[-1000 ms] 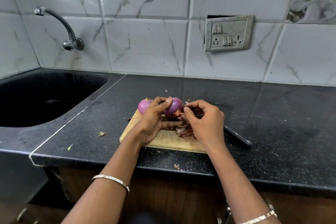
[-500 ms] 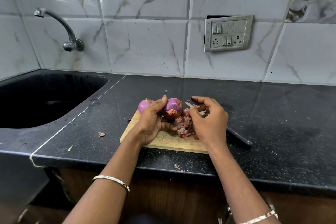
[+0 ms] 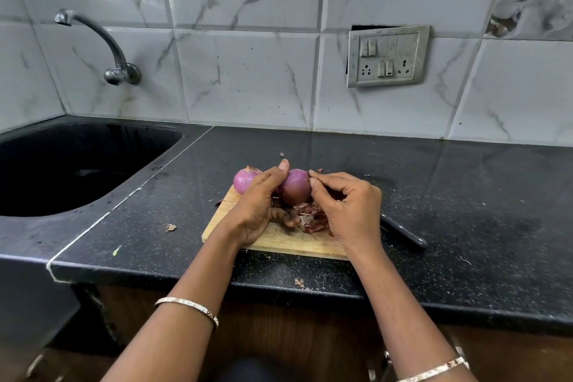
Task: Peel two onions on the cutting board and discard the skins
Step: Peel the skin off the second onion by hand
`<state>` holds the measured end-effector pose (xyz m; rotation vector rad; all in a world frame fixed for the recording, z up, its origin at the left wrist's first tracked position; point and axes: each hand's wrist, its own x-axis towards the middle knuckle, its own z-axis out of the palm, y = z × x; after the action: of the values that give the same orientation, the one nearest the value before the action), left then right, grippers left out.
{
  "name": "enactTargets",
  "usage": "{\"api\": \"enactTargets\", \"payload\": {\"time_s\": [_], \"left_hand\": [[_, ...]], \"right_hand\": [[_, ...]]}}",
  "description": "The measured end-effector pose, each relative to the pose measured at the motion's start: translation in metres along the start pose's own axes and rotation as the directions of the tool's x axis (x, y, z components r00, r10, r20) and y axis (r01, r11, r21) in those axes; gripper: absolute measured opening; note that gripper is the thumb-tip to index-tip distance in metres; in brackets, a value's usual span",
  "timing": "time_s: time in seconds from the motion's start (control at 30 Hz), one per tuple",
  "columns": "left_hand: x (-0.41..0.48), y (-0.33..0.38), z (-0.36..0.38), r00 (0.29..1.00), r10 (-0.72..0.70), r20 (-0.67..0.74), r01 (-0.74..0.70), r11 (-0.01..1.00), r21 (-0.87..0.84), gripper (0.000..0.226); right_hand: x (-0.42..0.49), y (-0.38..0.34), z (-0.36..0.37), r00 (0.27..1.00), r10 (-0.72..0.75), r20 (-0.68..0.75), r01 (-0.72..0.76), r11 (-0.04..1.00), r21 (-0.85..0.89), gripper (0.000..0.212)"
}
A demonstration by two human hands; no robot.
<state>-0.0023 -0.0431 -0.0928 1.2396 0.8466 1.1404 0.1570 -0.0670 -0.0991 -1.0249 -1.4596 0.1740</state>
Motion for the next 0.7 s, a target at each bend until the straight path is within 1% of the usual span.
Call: {"api": "enactTargets", "payload": {"time_s": [0.07,0.2,0.37,0.53,0.7], "left_hand": [[-0.0002,-0.0006,-0.0002,1.000,0.000,-0.003,0.000,1.000,0.002,0.062],[0.0000,-0.0006,-0.0006,1.000,0.010,-0.006,-0.010,1.000,0.002,0.062],[0.0008,-0.0015,-0.0010,1.000,0.023,0.008,-0.023,0.999,0.023,0.063],[0.0007,-0.0017,-0.0015,1.000,0.027,0.013,-0.028,0.999,0.035,0.063],[0.0002,-0.0017,-0.0020,0.999,0.032,0.010,-0.032,0.999,0.023,0.065]], "right_hand": [[-0.0003,-0.0006,-0.0004,1.000,0.000,0.002,0.000,1.000,0.004,0.013],[-0.0016,-0.0026,-0.0008,1.000,0.008,0.022,-0.008,1.000,0.010,0.020],[-0.0010,-0.0004,-0.0007,0.999,0.042,0.015,-0.042,0.999,0.015,0.016],[-0.0007,0.0013,-0.0008,0.999,0.040,-0.010,-0.040,0.999,-0.005,0.012],[-0.0014,-0.0029,-0.0022,0.999,0.044,0.022,-0.044,0.999,0.019,0.018]]}}
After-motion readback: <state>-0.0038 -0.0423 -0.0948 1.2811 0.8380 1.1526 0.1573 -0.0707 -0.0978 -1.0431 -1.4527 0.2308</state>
